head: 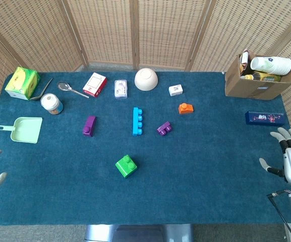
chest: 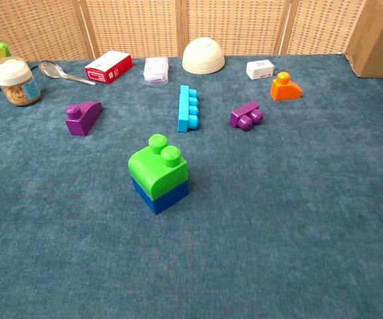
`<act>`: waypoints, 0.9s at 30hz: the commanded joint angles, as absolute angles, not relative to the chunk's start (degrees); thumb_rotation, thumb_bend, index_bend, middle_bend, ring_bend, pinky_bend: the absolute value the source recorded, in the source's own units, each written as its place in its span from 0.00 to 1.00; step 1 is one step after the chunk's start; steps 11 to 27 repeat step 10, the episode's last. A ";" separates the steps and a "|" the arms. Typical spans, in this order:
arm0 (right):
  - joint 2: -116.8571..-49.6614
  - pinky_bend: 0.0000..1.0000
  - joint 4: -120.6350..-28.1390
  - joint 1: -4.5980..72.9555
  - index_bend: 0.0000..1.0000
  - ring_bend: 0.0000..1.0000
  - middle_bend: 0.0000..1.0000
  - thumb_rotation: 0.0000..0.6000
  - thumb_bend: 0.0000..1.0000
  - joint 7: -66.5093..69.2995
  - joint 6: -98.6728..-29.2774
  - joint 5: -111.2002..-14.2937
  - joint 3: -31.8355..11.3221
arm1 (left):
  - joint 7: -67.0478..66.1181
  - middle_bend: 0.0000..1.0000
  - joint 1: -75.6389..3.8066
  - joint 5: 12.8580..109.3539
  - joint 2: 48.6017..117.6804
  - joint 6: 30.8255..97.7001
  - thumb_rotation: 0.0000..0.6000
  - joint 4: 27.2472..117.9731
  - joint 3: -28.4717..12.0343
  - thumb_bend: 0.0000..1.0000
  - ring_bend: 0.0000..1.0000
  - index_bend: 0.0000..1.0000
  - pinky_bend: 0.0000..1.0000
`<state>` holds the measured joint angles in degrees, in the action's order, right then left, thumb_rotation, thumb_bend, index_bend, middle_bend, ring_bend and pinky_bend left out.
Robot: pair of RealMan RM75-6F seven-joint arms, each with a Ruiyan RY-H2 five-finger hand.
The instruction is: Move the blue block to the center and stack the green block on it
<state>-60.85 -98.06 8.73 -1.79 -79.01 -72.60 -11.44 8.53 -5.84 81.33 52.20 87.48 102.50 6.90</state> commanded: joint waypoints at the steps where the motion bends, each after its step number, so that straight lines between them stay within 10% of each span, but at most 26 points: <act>1: -60.93 0.00 -98.19 8.81 0.19 0.00 0.14 0.83 0.24 -1.77 -78.82 -72.75 -11.23 | 9.85 0.03 -4.60 82.04 53.27 88.31 0.00 101.34 7.03 0.19 0.00 0.20 0.00; 27: -61.15 0.00 -98.13 8.40 0.20 0.00 0.14 0.81 0.24 -0.75 -79.26 -74.00 -10.28 | 9.52 0.03 -3.25 84.32 53.64 89.90 0.00 101.18 5.28 0.19 0.00 0.21 0.00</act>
